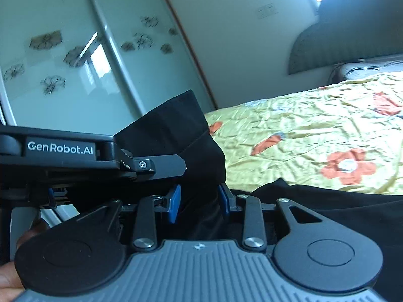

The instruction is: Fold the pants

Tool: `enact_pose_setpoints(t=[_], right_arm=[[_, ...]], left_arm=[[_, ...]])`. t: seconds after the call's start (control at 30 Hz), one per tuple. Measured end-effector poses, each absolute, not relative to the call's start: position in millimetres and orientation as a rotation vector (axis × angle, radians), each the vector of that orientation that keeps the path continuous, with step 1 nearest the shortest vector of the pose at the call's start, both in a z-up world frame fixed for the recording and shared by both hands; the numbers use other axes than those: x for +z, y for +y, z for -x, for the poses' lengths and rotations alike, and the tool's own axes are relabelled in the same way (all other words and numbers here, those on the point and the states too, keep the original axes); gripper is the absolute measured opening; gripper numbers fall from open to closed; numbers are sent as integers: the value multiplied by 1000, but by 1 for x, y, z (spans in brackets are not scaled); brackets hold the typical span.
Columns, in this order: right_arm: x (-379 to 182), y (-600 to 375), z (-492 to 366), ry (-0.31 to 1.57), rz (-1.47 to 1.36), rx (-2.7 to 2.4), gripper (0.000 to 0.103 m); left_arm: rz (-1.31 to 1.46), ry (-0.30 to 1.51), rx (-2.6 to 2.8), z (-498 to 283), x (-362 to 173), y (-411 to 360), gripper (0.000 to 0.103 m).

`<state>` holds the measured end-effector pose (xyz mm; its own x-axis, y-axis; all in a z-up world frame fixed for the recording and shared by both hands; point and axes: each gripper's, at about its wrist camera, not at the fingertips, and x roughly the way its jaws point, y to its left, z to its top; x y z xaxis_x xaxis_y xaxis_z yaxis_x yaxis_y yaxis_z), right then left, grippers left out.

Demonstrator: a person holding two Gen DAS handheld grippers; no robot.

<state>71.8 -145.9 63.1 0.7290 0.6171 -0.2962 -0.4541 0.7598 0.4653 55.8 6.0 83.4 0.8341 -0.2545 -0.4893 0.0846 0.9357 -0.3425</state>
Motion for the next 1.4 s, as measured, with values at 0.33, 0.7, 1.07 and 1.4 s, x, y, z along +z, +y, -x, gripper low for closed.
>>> enact_pose_setpoints(t=[0.33, 0.7, 1.07, 1.4], right_arm=[[62, -191, -59, 418, -440, 507, 32], [52, -236, -47, 405, -496, 393, 32], [37, -270, -37, 392, -553, 328, 32], [20, -294, -32, 410, -578, 241, 32]], left_arm=[[250, 549, -282, -58, 86, -50, 22], [169, 556, -388, -58, 82, -108, 24], [129, 559, -456, -59, 72, -146, 24], [68, 585, -500, -64, 54, -184, 25]])
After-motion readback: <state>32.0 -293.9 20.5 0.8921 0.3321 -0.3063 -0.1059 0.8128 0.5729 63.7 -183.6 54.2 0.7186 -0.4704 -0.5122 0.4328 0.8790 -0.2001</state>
